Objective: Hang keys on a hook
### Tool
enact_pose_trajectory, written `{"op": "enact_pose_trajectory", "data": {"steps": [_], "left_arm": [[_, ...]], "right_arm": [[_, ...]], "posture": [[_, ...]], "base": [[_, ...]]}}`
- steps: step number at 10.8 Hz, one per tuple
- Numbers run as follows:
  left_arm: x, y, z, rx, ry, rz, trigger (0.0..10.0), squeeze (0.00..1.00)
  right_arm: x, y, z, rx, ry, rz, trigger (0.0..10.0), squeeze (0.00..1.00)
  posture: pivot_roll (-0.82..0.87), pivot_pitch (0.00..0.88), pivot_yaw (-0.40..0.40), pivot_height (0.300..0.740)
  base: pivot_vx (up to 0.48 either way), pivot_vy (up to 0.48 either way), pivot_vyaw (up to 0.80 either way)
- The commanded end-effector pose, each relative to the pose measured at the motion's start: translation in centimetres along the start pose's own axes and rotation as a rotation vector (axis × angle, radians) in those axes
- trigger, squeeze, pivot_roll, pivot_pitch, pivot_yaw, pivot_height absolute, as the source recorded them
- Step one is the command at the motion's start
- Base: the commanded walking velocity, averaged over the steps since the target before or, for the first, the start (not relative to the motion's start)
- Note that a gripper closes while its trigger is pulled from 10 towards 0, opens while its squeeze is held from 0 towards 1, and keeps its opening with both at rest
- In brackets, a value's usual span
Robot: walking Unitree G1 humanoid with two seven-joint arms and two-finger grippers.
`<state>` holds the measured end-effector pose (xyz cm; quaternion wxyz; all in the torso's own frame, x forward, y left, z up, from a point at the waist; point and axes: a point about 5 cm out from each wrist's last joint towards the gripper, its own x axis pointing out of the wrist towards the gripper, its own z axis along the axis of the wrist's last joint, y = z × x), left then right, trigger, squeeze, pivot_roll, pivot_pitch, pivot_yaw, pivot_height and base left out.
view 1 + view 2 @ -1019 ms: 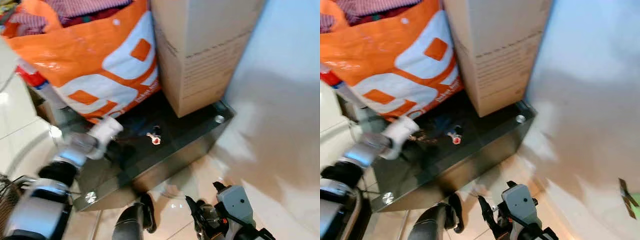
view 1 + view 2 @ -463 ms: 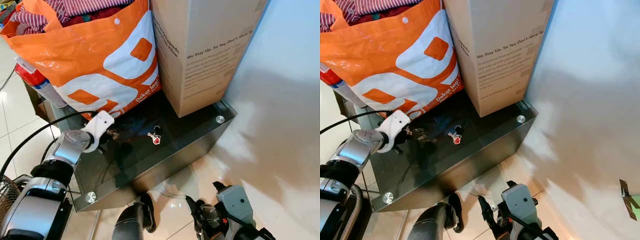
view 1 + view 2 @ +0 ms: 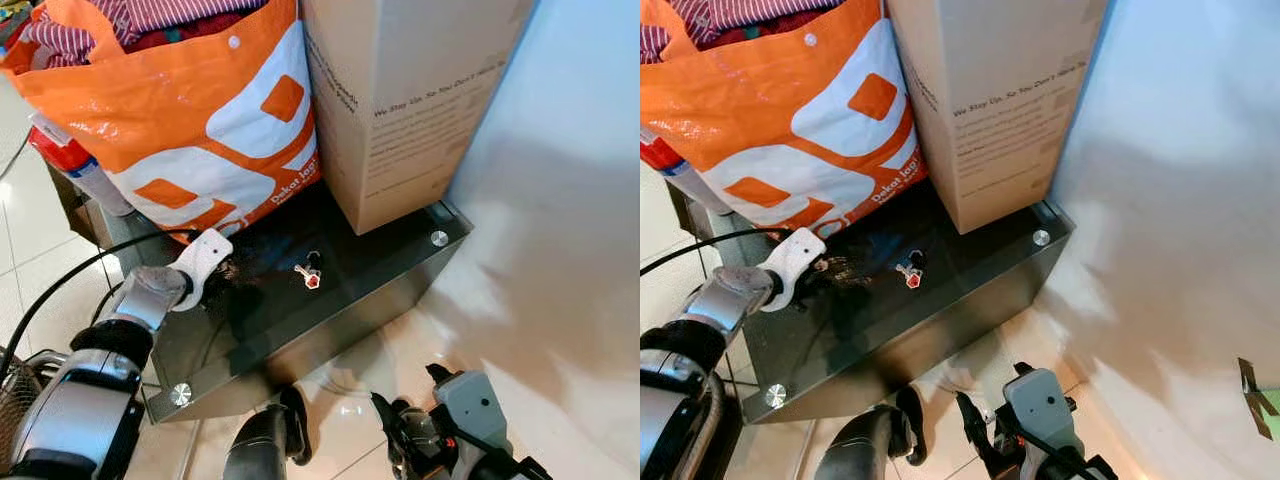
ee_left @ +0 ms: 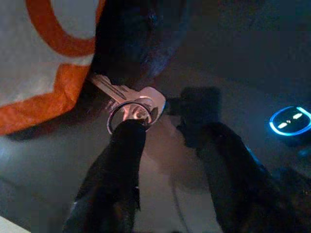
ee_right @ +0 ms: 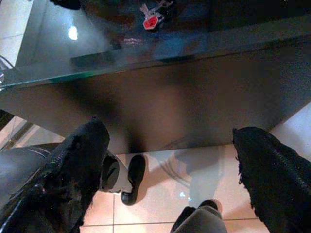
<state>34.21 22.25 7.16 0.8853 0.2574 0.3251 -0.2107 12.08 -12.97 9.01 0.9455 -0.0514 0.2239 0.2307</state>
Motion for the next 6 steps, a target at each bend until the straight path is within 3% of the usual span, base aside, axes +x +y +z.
{"op": "enact_pose_trajectory", "data": {"steps": [1,2,3,5,6], "left_arm": [[0.2,-0.4,-1.3,-0.002,0.048,-0.011,10.0,0.32],[0.2,-0.4,-1.3,0.001,0.05,-0.017,10.0,0.22],[0.2,-0.7,-1.1,0.003,0.053,-0.074,10.0,0.0],[0.4,-2.1,-1.2,0.017,0.063,-0.222,10.0,0.0],[0.4,-3.6,-1.7,0.069,0.076,-0.352,10.0,0.0]], "right_arm": [[-0.4,0.5,-0.2,0.015,0.014,0.018,10.0,0.0],[-0.4,0.5,-0.2,0.016,0.015,0.02,10.0,0.0],[-0.4,0.5,-0.2,0.018,0.017,0.022,10.0,0.0],[-0.4,0.5,-0.2,0.017,0.016,0.021,10.0,0.0],[-0.3,0.5,-0.2,0.016,0.015,0.02,10.0,0.0]], "posture": [[-0.26,0.296,0.099,0.732],[-0.26,0.297,0.097,0.732],[-0.26,0.296,0.097,0.732],[-0.26,0.293,0.099,0.732],[-0.26,0.291,0.101,0.732]], "base": [[0.0,0.0,0.0],[0.0,0.0,0.0],[0.0,0.0,0.0],[0.0,0.0,0.0],[0.0,0.0,0.0]]}}
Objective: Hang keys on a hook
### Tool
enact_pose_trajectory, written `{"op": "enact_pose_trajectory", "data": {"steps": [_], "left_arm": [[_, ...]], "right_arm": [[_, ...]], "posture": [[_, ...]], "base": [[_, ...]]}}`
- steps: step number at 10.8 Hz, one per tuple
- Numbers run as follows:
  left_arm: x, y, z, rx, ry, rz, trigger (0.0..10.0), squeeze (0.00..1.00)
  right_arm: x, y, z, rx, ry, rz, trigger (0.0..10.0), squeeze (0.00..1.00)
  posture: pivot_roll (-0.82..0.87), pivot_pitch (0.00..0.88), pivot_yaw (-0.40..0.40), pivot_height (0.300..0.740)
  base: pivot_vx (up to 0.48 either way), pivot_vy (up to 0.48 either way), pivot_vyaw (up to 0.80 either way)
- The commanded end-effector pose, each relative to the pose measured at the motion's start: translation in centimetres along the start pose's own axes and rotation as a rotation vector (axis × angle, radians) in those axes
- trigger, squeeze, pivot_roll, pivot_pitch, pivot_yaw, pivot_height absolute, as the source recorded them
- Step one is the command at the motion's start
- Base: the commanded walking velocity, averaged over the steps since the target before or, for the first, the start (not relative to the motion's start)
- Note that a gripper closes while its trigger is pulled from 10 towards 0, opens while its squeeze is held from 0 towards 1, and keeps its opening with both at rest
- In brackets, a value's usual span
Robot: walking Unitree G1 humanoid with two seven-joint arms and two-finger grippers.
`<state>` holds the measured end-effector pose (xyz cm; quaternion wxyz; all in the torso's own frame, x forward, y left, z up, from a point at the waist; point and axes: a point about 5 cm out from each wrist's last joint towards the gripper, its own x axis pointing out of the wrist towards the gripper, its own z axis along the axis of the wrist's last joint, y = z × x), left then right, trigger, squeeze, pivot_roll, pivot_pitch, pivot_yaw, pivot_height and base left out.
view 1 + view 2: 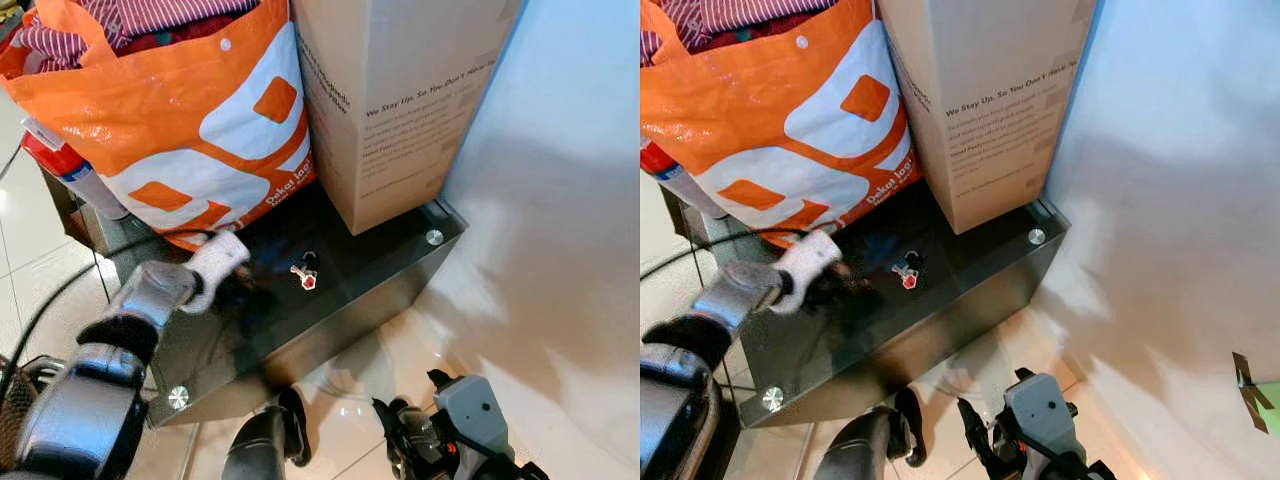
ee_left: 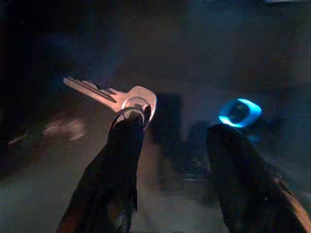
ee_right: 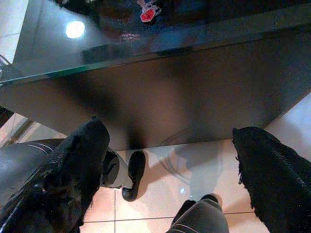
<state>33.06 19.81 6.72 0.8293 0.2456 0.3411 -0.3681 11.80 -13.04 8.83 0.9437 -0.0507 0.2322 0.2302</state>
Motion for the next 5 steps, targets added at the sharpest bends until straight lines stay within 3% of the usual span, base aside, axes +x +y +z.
{"op": "enact_pose_trajectory", "data": {"steps": [1,3,5], "left_arm": [[0.9,-2.4,-2.6,-0.023,0.094,-0.138,10.0,0.0],[0.8,-4.1,-2.1,-0.004,0.075,-0.249,10.0,0.0],[-0.6,-4.3,-3.0,0.049,0.115,-0.279,10.0,0.0]], "right_arm": [[-0.2,0.5,0.1,0.011,-0.002,0.019,10.0,0.0],[-0.2,0.4,0.0,0.011,-0.002,0.019,10.0,0.0],[-0.1,0.5,0.0,0.014,-0.003,0.017,10.0,0.0]], "posture": [[-0.26,0.29,0.102,0.732],[-0.26,0.292,0.102,0.732],[-0.26,0.292,0.106,0.732]], "base": [[0.0,0.0,0.0],[0.0,0.0,0.0],[0.0,0.0,0.0]]}}
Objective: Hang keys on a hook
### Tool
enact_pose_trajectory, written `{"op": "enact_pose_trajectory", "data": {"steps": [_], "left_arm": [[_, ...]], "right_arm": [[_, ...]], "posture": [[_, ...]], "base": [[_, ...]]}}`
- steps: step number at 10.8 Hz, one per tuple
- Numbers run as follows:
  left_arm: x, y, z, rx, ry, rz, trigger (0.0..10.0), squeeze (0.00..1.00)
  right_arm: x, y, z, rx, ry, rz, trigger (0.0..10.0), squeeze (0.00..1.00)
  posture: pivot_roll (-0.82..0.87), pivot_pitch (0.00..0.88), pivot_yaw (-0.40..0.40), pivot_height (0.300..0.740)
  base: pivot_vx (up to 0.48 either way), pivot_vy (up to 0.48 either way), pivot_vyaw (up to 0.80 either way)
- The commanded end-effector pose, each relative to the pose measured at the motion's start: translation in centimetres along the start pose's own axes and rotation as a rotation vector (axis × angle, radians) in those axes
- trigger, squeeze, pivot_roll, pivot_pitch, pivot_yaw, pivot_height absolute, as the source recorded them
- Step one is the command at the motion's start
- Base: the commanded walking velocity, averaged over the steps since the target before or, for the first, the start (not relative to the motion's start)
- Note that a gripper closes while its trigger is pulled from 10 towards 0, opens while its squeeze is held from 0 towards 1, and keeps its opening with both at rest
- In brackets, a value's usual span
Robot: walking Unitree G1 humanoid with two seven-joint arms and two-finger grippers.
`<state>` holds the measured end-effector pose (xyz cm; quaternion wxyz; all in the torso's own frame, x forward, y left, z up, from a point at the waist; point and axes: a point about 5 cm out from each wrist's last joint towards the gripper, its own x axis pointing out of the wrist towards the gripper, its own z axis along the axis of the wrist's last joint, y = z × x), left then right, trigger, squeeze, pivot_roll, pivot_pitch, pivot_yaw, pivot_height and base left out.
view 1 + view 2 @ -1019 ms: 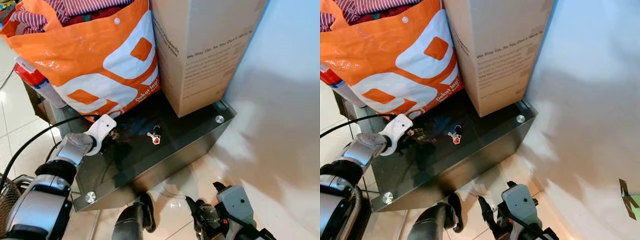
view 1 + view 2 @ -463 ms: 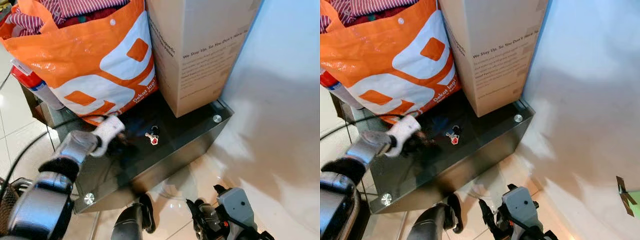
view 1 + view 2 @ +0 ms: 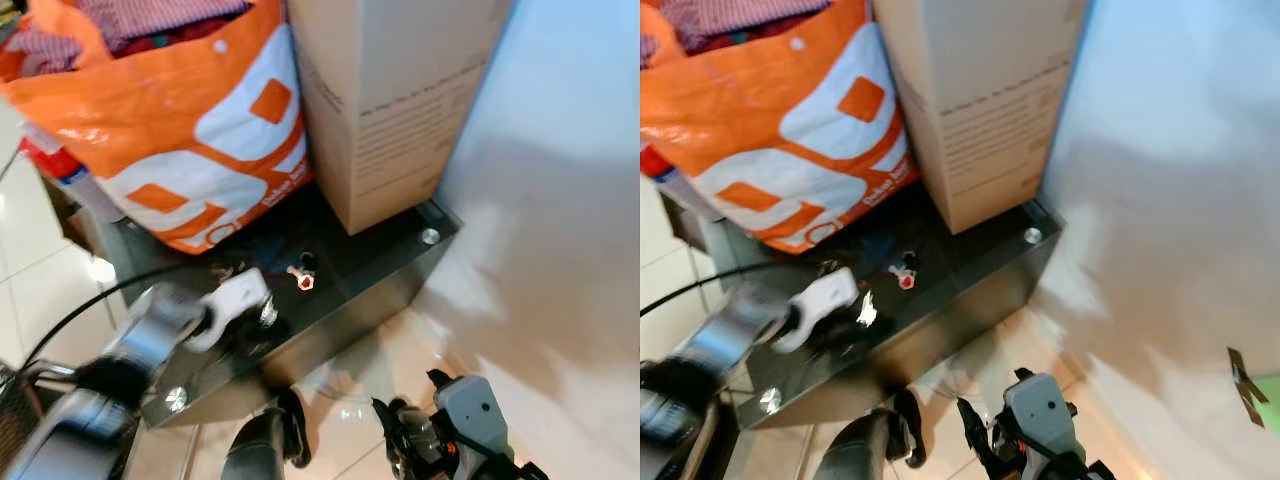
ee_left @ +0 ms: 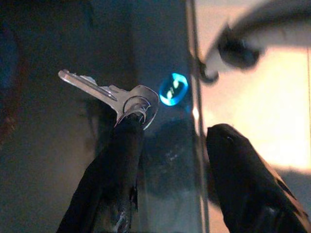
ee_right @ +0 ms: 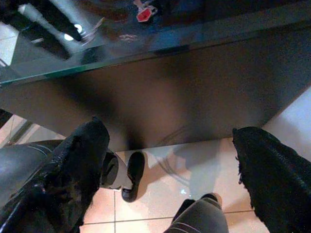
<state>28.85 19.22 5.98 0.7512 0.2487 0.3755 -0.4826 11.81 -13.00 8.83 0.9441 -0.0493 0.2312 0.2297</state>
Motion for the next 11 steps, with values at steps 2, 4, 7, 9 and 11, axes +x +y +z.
{"op": "enact_pose_trajectory", "data": {"steps": [2,4,7,9,11], "left_arm": [[-1.9,-0.8,-2.2,0.022,0.114,-0.038,10.0,0.0],[-3.3,-0.3,-2.3,0.055,0.122,0.019,10.0,0.0],[-3.8,0.2,-0.5,0.054,-0.012,0.092,10.0,1.0],[-3.8,0.0,-1.3,0.078,0.021,0.106,10.0,1.0],[-2.9,-0.7,-1.9,0.022,0.015,0.071,10.0,0.0]], "right_arm": [[0.0,0.5,0.0,0.014,-0.004,0.017,10.0,0.0],[0.1,0.5,0.0,0.015,-0.007,0.018,10.0,0.0],[0.2,0.4,0.0,0.012,-0.008,0.021,10.0,0.0],[0.2,0.5,-0.1,0.014,-0.006,0.022,10.0,0.0],[0.2,0.5,-0.1,0.013,-0.005,0.022,10.0,0.0]], "posture": [[-0.25,0.291,0.109,0.732],[-0.25,0.29,0.109,0.732],[-0.25,0.291,0.106,0.732],[-0.25,0.291,0.107,0.732],[-0.25,0.293,0.106,0.732]], "base": [[0.0,0.0,0.0],[0.0,0.0,0.0],[0.0,0.0,0.0],[0.0,0.0,0.0],[0.0,0.0,0.0]]}}
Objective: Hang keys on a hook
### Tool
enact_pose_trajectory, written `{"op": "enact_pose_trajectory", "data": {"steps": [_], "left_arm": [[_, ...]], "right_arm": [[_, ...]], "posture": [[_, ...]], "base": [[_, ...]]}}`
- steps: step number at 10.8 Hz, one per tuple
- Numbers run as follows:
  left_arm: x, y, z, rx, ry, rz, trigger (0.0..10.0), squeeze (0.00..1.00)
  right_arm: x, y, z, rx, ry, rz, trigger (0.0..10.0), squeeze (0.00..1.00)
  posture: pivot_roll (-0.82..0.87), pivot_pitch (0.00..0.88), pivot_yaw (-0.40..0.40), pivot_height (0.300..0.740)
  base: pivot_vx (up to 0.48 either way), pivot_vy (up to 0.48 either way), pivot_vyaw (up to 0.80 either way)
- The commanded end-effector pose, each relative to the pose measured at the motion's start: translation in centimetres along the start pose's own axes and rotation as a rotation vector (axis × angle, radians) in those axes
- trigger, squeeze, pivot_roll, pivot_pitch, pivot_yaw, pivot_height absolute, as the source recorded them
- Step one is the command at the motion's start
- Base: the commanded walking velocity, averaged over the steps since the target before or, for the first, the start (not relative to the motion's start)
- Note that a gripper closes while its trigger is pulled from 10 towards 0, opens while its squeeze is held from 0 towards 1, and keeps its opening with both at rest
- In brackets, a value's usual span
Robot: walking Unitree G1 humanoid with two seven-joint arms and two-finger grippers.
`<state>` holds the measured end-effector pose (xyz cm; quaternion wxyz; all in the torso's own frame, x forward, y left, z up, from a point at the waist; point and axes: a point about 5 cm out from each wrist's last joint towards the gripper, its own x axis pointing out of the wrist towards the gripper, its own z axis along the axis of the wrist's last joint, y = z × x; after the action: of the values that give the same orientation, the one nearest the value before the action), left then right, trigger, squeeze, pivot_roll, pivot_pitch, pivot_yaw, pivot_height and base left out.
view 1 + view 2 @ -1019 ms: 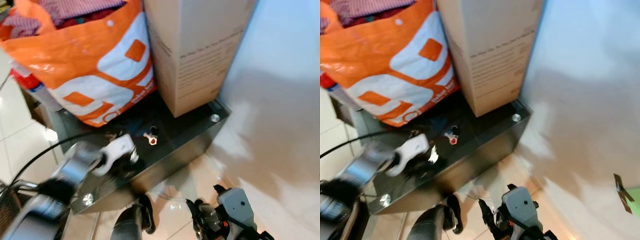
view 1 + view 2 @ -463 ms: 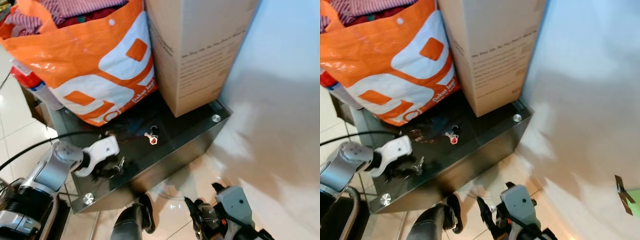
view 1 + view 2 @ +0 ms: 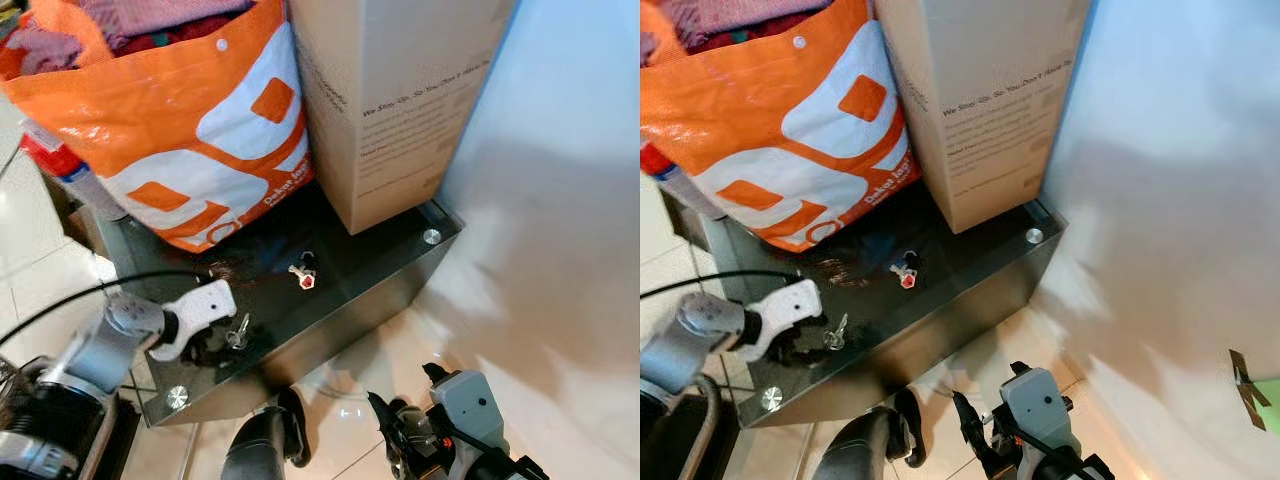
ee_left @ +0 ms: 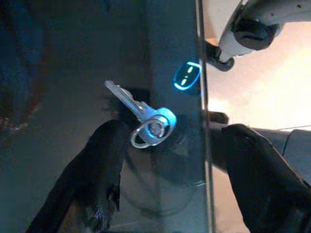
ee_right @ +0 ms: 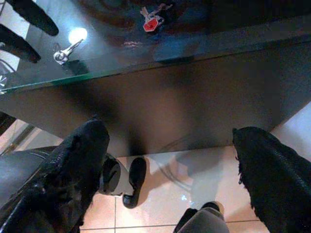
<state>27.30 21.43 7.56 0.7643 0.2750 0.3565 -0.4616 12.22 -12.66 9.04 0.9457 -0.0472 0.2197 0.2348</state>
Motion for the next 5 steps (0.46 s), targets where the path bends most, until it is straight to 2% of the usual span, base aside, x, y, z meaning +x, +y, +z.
{"op": "enact_pose_trajectory", "data": {"steps": [1,5], "left_arm": [[0.6,-0.39,-0.76,-0.035,0.011,-0.002,10.0,0.0],[1.31,-0.24,-0.86,-0.012,0.033,0.017,10.0,0.0]], "right_arm": [[-0.17,0.35,-0.49,0.017,0.019,0.013,10.0,0.0],[-0.25,0.46,-0.52,0.019,0.022,0.015,10.0,0.0]], "posture": [[-0.25,0.293,0.106,0.732],[-0.25,0.297,0.106,0.732]], "base": [[0.0,0.0,0.0],[0.0,0.0,0.0]]}}
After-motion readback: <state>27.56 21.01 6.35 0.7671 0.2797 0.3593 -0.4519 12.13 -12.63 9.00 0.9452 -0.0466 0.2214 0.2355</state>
